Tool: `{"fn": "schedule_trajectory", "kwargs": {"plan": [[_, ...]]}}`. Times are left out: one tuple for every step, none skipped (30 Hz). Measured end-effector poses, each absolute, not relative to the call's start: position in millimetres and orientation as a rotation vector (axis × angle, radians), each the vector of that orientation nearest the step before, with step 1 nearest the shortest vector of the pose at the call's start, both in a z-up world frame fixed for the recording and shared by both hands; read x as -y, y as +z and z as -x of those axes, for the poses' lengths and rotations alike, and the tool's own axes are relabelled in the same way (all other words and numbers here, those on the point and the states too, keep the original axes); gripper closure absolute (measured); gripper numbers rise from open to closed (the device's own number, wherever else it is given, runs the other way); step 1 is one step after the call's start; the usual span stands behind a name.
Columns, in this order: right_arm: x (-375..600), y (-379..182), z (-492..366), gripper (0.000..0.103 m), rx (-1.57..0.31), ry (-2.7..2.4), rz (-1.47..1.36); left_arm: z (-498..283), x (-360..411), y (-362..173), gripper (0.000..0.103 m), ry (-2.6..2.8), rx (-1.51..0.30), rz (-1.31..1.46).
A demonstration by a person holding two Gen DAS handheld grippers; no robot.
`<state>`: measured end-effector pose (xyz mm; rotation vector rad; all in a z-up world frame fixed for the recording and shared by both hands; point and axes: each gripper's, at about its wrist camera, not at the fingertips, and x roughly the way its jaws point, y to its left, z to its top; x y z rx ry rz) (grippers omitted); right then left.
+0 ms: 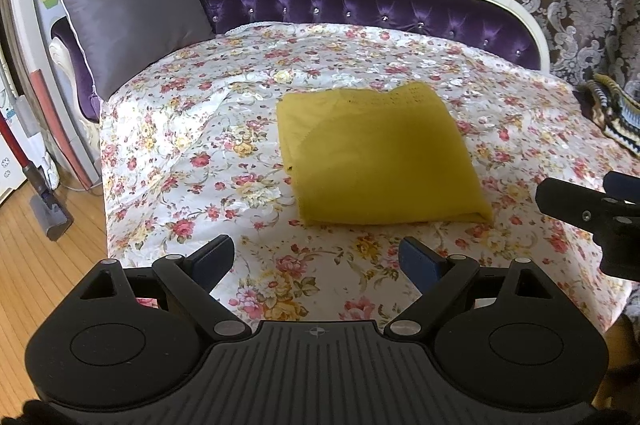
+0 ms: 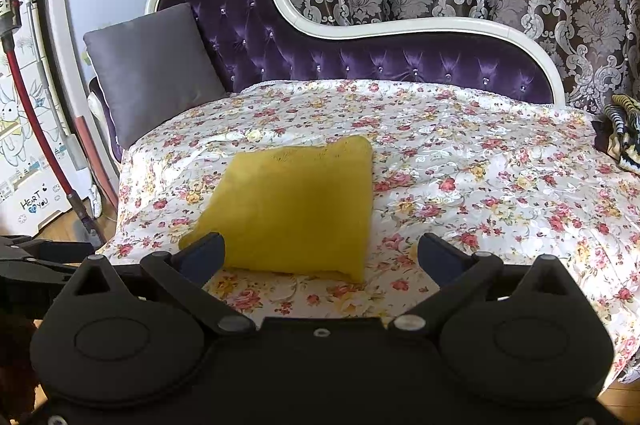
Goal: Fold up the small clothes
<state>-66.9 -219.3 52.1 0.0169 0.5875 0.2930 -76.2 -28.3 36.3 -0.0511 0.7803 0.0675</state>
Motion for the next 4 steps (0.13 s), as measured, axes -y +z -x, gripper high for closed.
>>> {"fn": "schedule_trajectory", "kwargs": {"plan": [[219.2, 51.5, 66.6, 0.001, -0.589, 0.294, -0.017, 76.1, 28.5, 36.2, 0.013, 0.067, -0.781, 0.052], [219.0, 50.8, 66.3, 0.001, -0.590, 0.295, -0.018, 75.9, 28.7, 36.3, 0.013, 0.068, -0.781, 0.052], [219.3, 50.3, 65.9, 0.001, -0.592, 0.296, -0.018, 75.9, 28.6, 36.3, 0.013, 0.066, -0.781, 0.050], [219.1, 49.8, 65.8, 0.001, -0.593, 0.296, -0.018, 75.8, 29.0, 36.1, 0.013, 0.066, -0.781, 0.050]]}}
